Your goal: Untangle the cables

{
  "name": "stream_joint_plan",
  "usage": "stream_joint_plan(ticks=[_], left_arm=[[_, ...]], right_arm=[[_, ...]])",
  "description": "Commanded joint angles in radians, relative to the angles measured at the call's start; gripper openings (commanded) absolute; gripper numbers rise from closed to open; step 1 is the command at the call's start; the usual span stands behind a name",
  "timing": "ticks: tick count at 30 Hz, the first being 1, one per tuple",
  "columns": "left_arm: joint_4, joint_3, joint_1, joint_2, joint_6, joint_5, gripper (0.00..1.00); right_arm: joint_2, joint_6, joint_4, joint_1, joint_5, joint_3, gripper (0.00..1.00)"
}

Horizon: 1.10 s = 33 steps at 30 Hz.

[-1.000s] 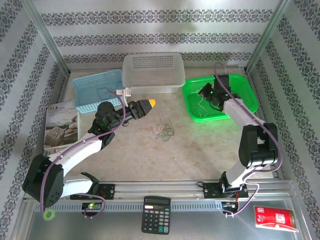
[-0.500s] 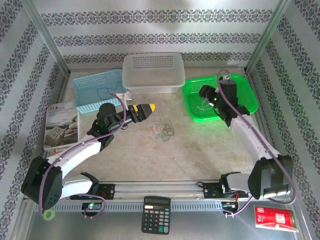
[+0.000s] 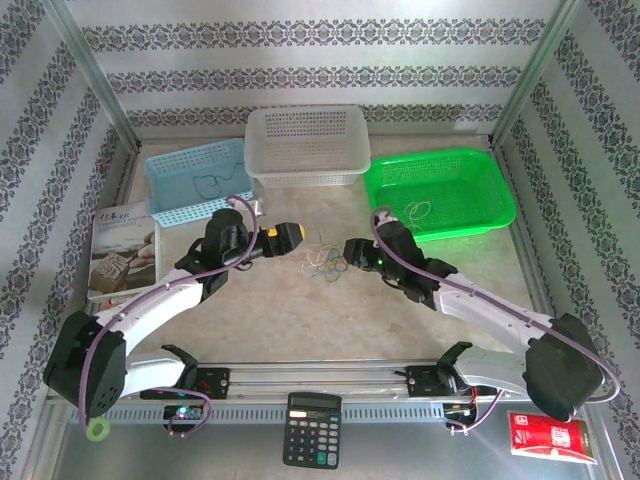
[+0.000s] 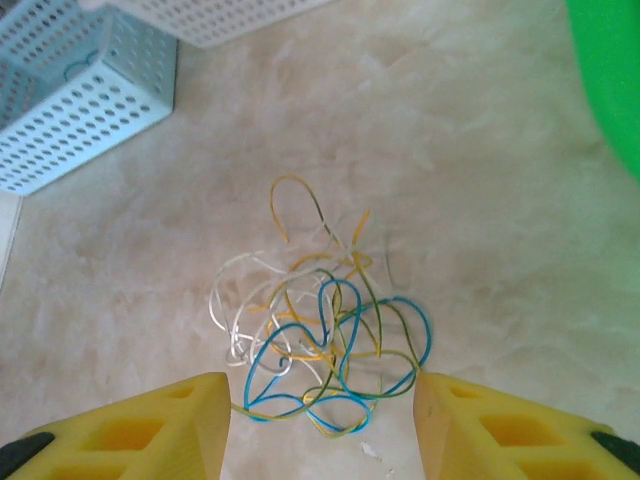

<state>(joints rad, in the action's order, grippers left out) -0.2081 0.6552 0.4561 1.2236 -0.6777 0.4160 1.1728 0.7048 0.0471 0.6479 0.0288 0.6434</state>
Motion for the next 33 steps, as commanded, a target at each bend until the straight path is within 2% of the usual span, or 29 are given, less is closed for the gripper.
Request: stream_joint_plan(ticks=[1,7,15,23,33], left_arm=[[0.126,0.025,-0.007,0.021,0.073,-0.017,0.95],[0.113,0.015,-0.006,0.013,0.075,-0.020,1.00],[0.075,0.038,-0.007,0.025,0.063,-0.006,1.00],[0.070,0.053,-0.006,0.037,0.055,0.004,1.00],[0.068,0.050,-0.007,0.028,0.048,0.013,1.00]], right_arm=[[0.051,0.021,-0.059,0.013,0.086,-0.012,0.51],[0.176,-0.020,-0.079,-0.019,0.065,0.032,0.47],[0.318,-0.052,-0.126,-0.065,-0.028,0.098,0.44],[0.395,-0.054,-0.146,-0.066,-0.083,0.146,0.40],[0.453,-0.065,-0.157,-0.098,-0.079,0.145,0.34]])
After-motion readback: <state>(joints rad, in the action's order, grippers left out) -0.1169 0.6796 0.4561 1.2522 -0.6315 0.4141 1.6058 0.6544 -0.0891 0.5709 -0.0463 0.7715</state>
